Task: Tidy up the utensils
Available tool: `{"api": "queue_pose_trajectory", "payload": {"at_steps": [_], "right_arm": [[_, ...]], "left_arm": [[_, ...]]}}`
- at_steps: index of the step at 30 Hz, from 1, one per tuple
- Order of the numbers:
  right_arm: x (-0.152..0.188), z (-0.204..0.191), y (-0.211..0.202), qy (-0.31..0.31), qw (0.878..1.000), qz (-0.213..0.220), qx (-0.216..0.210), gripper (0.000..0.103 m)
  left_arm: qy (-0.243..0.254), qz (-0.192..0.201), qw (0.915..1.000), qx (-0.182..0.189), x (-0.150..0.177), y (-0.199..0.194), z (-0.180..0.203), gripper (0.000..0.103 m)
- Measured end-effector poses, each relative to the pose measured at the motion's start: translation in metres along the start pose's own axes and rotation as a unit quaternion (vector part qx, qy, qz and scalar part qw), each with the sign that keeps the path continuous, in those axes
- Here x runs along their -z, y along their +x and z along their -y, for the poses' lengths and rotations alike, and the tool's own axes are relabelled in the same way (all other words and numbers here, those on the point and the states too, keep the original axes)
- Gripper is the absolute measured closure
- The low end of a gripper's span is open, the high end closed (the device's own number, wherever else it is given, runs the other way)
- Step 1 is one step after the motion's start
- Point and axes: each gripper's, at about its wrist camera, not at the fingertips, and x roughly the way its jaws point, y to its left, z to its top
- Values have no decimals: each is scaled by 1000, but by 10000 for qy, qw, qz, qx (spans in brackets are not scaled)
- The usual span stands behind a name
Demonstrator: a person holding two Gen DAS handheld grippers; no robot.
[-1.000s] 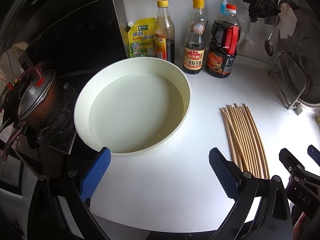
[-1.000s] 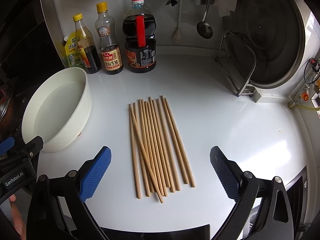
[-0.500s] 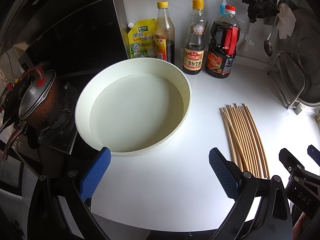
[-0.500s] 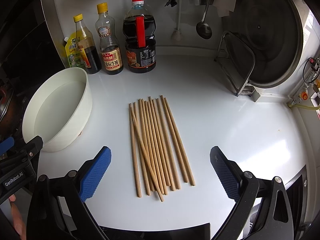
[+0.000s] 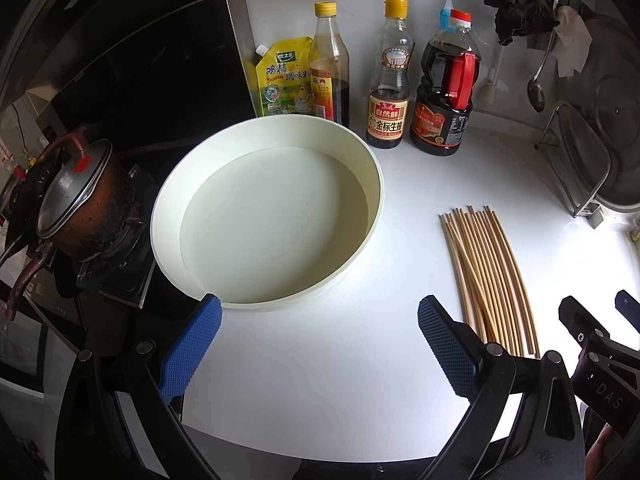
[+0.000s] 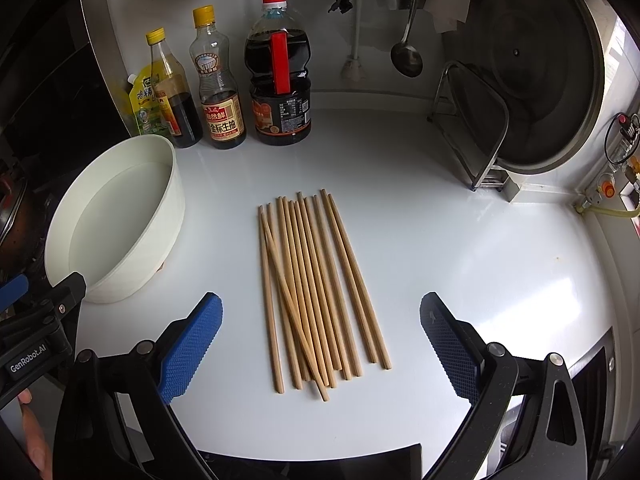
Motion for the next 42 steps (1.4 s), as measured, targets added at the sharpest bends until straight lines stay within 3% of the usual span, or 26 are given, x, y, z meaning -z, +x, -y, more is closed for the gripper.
{"api": "queue_pose_trajectory", "payload": {"at_steps": [27,33,42], "right_arm": [[0,-2,14,162,9998,-93,55,8],[3,4,15,135,9989,-54,439,8],[6,28,21,260,9982,-40,530,8]], "left_arm": [[171,-64,9997,139,-4,18,-3,6],[360,37,9985,422,-5,26,8,6],[634,-14,9944,848,-1,38,40,6]]}}
